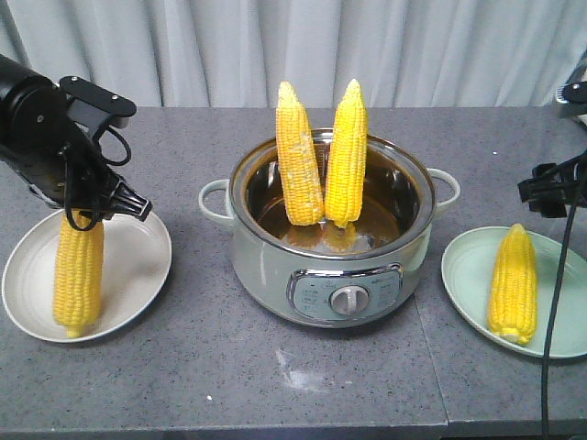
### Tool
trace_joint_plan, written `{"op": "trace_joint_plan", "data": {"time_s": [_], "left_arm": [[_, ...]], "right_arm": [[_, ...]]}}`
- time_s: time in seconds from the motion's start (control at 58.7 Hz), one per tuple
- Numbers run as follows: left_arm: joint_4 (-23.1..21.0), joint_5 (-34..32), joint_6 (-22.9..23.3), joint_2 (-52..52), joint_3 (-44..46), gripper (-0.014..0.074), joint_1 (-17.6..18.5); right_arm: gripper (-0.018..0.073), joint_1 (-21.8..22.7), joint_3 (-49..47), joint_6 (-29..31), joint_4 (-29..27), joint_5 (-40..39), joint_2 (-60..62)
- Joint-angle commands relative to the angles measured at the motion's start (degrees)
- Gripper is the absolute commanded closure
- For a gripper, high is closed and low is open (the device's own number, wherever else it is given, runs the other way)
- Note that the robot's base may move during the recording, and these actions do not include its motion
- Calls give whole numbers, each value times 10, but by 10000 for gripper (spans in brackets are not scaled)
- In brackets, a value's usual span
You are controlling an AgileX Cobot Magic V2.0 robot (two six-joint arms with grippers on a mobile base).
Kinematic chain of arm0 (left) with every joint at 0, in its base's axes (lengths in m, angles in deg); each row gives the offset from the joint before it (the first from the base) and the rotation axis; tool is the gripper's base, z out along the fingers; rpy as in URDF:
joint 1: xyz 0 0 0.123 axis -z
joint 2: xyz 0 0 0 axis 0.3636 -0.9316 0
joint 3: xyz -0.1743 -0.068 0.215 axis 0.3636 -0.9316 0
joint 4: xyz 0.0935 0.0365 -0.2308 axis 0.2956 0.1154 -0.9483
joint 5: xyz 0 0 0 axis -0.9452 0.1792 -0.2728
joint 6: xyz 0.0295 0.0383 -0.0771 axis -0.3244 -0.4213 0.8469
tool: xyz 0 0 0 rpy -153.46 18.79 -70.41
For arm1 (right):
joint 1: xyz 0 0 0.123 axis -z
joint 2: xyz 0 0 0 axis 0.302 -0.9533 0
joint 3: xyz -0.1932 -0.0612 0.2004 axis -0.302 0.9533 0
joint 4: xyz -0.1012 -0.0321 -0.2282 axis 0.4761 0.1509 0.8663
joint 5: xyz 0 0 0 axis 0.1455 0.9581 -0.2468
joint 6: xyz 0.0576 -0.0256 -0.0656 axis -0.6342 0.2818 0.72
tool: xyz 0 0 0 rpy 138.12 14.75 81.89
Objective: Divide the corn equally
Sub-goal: 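Lower each cob onto its plate and open both grippers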
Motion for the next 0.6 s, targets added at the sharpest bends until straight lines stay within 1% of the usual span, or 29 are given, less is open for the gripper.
{"op": "trace_joint_plan", "data": {"time_s": [0.0,0.119,0.204,0.375,0.579], "left_arm": [[8,-13,12,22,17,305,-1],[11,-7,12,22,17,222,-1],[19,-2,12,22,17,194,-1],[34,5,11,22,17,192,-1],[34,4,18,23,17,192,-1]], "right_arm": [[-22,4,-17,1,13,-41,36],[-22,4,-17,1,14,-46,45],[-22,4,-17,-1,10,-46,45],[-22,4,-17,-1,3,-46,45],[-22,4,-17,-3,3,-45,45]]}}
